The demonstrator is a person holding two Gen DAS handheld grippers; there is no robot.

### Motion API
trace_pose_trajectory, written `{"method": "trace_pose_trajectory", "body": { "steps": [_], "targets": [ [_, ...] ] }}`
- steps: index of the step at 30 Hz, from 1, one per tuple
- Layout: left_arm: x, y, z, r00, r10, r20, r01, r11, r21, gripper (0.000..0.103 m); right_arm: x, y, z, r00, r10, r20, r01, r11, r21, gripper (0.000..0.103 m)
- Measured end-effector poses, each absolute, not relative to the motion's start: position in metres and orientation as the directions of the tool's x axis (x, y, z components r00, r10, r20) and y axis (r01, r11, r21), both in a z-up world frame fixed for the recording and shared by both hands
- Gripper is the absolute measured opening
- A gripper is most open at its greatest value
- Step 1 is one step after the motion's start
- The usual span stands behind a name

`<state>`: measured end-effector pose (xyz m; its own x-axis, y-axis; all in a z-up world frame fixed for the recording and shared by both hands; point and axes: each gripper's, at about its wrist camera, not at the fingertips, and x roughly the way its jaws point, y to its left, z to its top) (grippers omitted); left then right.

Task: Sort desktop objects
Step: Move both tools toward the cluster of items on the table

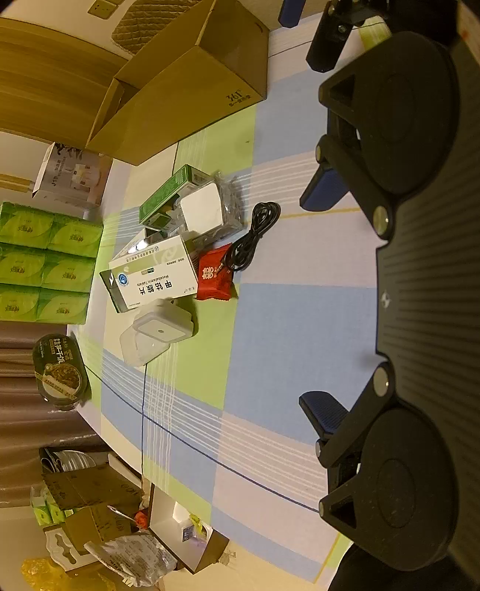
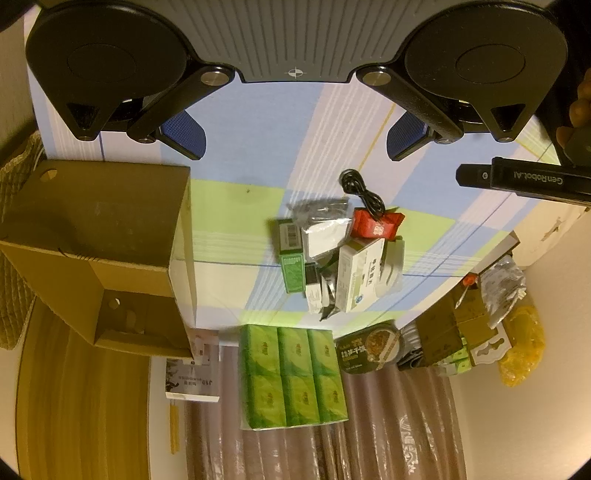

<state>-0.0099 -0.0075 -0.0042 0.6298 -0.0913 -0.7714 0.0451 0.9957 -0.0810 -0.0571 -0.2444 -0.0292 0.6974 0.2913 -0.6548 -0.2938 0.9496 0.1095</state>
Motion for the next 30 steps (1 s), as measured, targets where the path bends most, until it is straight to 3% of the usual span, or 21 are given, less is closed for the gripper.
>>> {"method": "trace_pose_trajectory", "body": {
  "steps": [10,23,30],
  "targets": [
    [-0.011,-0.007,-0.005,0.629,-0.091,-0.772,0.043,0.996,-0.083,0.102,-0.058,-0.242,-0.031,0.700,0.277,-0.658,-0.299,0.951,0.083,0.101],
    [-0.011,-0.005,-0.008,0.630,-0.088,-0.772,0.042,0.996,-0.079,0.102,-0.058,-0.240,-0.024,0.750,0.299,-0.589,-0.283,0.951,0.123,0.101],
    [-0.007,0.001,-0.008,0.632,-0.078,-0.771,0.045,0.997,-0.064,0.102,-0.050,-0.233,-0.025,0.703,0.377,-0.603,-0.379,0.916,0.130,0.101]
  ]
}}
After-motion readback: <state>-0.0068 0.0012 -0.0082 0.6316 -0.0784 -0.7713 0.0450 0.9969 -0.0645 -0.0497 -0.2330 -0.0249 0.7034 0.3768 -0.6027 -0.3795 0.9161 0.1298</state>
